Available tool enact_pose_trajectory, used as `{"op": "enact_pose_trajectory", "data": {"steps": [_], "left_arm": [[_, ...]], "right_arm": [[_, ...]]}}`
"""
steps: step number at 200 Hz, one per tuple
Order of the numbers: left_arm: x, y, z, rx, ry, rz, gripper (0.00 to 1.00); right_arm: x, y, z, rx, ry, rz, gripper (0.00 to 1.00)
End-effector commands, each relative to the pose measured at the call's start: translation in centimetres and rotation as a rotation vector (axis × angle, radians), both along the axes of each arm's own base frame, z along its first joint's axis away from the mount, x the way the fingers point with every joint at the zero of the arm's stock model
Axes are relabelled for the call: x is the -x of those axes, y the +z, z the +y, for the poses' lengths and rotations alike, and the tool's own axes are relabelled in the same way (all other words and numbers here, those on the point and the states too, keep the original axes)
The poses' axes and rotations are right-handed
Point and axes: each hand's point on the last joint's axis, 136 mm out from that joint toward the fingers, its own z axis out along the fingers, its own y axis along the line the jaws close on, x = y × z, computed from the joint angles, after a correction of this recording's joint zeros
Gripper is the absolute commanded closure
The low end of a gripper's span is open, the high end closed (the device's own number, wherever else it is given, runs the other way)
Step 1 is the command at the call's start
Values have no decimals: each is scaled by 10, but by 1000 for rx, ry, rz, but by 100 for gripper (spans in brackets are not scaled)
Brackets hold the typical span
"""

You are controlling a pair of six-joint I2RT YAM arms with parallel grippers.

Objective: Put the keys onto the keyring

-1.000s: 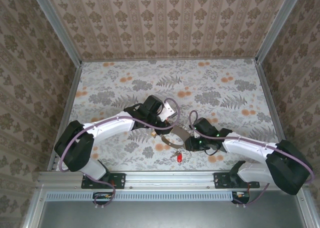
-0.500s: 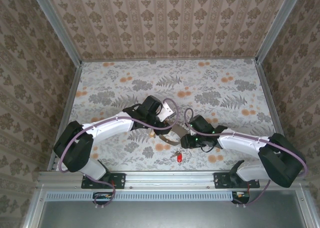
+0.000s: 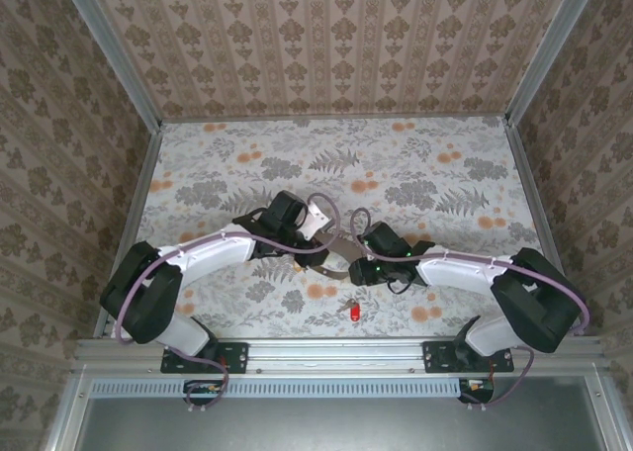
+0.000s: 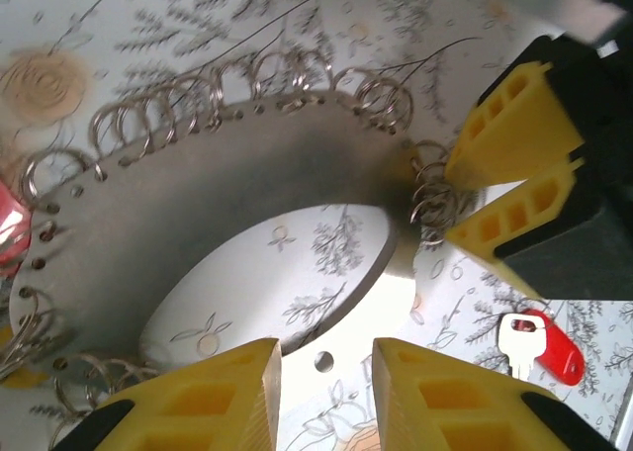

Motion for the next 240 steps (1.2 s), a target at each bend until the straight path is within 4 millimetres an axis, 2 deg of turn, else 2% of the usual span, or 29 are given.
{"op": "enact_pose_trajectory", "data": {"steps": [1,75,112,156,204,240], "left_arm": [[3,-2,-4,42,11,66,69],[3,-40,-4,90,59,223,69],[2,-50,-1,104,83,263,70],[3,-54,0,101,88,270,70],[4,-55,1,102,91,272,71],[7,-52,-1,123,78,290,71]], "right_arm": [[15,-29,-27,179,8,56,59],[2,-20,-12,222,53,8,68],[-7,-12,1,186,58,-10,66],[-18,-2,16,119,52,-45,65],[-26,6,19,96,41,-76,74],[-35,16,20,50,22,-107,73]]}}
